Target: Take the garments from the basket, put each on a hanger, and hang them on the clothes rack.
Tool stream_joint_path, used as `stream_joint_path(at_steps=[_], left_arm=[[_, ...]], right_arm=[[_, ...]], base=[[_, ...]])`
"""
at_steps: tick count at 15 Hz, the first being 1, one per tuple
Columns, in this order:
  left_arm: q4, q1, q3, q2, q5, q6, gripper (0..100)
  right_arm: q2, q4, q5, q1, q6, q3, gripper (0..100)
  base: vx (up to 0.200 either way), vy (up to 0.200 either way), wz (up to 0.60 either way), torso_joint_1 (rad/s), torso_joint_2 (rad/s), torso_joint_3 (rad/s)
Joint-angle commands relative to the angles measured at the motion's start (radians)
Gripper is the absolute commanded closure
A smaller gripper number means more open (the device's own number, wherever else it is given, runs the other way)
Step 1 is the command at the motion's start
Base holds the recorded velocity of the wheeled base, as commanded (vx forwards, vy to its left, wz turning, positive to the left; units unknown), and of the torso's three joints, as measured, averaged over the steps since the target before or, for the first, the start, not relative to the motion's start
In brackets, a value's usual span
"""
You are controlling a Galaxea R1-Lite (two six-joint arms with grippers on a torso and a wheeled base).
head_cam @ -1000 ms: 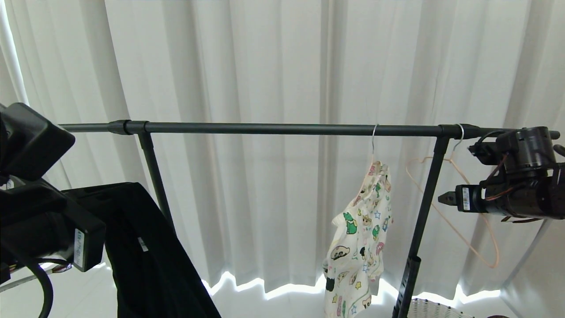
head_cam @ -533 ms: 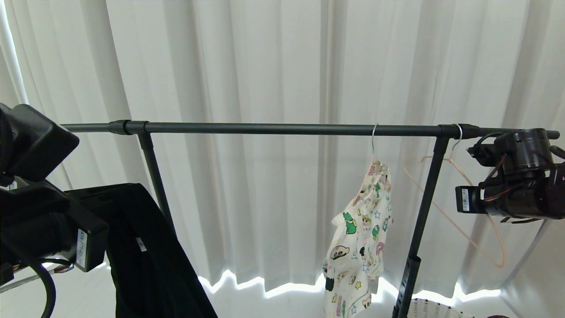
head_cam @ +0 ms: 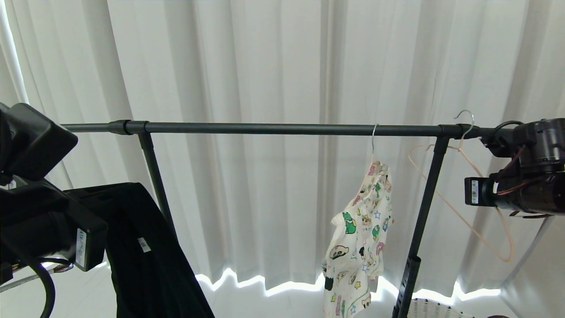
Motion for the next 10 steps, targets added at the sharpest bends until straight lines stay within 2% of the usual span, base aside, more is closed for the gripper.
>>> stream_joint_path(at_steps=[1, 5, 10], left_arm=[[-0.006, -0.001, 0.002, -0.001, 0.000, -0.001, 100], [-0.015, 0.001, 0.002, 0.001, 0.000, 0.001, 100], [-0.015, 0.001, 0.002, 0.001, 0.000, 0.001, 100]], right_arm=[[-0.045, 0.004, 0.000, 0.000, 0.000, 0.005, 100], [-0.120, 0.007, -0.004, 0.000, -0.008, 0.061, 100], [-0.207, 0.008, -0.006, 0.005, -0.011, 0.124, 100]], base=[[0.000, 0.000, 0.00, 0.000, 0.00, 0.000], [0.000, 0.000, 0.00, 0.000, 0.00, 0.000], [-0.200, 0.000, 0.00, 0.003, 0.00, 0.000]])
